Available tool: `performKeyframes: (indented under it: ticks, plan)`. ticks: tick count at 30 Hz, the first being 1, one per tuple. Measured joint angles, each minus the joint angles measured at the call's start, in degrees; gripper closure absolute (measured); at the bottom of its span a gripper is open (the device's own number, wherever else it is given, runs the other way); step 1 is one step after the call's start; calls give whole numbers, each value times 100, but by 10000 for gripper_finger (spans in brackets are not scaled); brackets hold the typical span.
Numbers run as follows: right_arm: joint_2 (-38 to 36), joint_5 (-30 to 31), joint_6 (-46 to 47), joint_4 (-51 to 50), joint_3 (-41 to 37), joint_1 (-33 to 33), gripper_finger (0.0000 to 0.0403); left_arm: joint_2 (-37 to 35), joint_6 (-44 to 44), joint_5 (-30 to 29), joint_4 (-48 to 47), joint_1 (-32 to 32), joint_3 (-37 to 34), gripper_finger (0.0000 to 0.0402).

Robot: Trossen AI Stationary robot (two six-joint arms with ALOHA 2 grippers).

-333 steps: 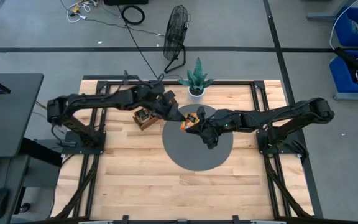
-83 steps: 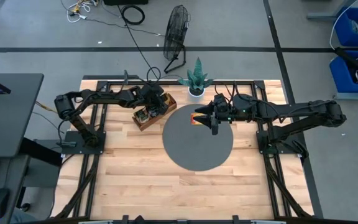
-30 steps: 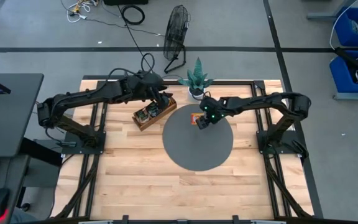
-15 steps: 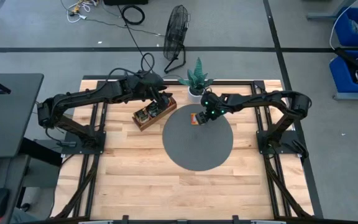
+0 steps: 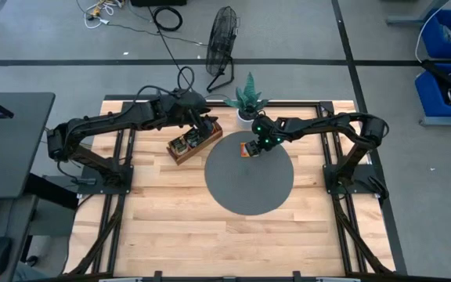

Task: Pick & Place Tea
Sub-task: Put the orange tea bag into the right section of the wooden organizer

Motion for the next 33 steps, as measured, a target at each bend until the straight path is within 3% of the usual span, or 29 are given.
performKeyframes:
  ticks: [12,16,26,33]
  plan:
    - [263,109,-148,15,25,15,182,0,-2,0,21,-1,0,181]
    - [268,173,-201,5,19,13,227,0,-2,0,77,0,0,181]
    - [283,408,-496,-18,7,13,390,0,-2,0,100,0,0,181]
    - [178,430,-747,-32,-10,16,400,0,-2,-2,96,-1,0,181]
